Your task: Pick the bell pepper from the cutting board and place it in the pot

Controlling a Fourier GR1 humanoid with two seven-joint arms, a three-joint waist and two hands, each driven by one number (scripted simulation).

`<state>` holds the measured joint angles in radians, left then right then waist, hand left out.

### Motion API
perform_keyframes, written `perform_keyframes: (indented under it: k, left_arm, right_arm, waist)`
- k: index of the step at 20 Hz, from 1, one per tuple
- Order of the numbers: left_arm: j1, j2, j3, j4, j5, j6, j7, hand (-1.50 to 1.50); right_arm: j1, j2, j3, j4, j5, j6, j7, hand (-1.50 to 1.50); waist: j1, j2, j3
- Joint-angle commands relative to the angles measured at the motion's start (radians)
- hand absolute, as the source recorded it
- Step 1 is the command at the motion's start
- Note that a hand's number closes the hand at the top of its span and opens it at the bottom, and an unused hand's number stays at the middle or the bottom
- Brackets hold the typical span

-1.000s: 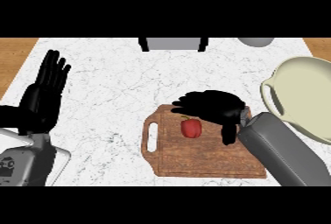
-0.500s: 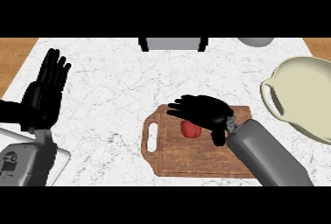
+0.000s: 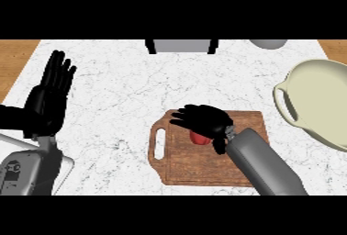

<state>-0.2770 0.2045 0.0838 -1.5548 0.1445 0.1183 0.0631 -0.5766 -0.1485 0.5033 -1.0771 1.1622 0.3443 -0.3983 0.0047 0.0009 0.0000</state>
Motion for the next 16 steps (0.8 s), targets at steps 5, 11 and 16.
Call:
perform_keyframes:
  k: [5, 11, 16]
  left_arm:
    - [0.009, -0.028, -0.016, -0.005, -0.046, 0.014, -0.012, 0.0]
    - [0.018, -0.013, 0.005, 0.005, -0.02, -0.024, -0.028, 0.0]
    - [0.008, -0.016, 0.03, 0.049, -0.003, -0.036, -0.04, 0.0]
  right_arm:
    - [-0.002, 0.083, -0.026, 0.159, 0.07, -0.087, -0.076, -1.5]
    - [0.015, 0.091, 0.024, 0.228, 0.124, -0.255, -0.216, 1.5]
    - [-0.031, 0.144, 0.013, 0.234, 0.164, -0.229, -0.182, 1.5]
  waist:
    - [0.0, 0.0, 0.0]
    - [0.004, 0.001, 0.0]
    - [0.0, 0.001, 0.0]
